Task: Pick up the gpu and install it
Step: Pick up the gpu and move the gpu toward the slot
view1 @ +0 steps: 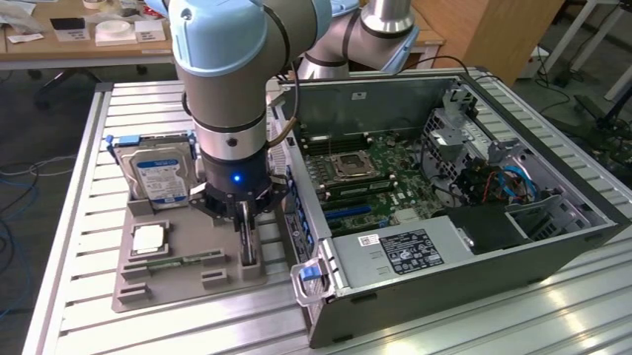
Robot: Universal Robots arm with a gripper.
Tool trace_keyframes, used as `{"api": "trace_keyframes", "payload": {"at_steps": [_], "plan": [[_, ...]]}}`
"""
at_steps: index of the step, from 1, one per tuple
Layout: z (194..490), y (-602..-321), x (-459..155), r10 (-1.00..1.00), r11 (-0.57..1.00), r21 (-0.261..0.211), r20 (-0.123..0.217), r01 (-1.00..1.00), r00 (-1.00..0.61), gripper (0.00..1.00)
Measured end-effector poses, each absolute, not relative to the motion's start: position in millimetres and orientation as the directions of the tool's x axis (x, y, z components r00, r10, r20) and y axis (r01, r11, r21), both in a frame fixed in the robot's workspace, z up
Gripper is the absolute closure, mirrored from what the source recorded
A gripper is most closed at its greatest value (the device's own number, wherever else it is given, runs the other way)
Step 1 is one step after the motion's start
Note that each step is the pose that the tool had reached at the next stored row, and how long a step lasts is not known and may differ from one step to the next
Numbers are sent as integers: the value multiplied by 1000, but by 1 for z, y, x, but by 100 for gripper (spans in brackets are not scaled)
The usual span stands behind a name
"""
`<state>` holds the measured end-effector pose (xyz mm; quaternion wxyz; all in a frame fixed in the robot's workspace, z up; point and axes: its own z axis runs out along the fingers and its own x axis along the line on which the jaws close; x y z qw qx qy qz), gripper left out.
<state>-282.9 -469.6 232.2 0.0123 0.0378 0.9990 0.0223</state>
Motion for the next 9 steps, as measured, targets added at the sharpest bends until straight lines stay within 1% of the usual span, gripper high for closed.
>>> {"api": "trace_keyframes", "payload": {"at_steps": [9], "plan": [[232, -470, -284, 76, 996, 46, -23, 75, -997, 73]]}}
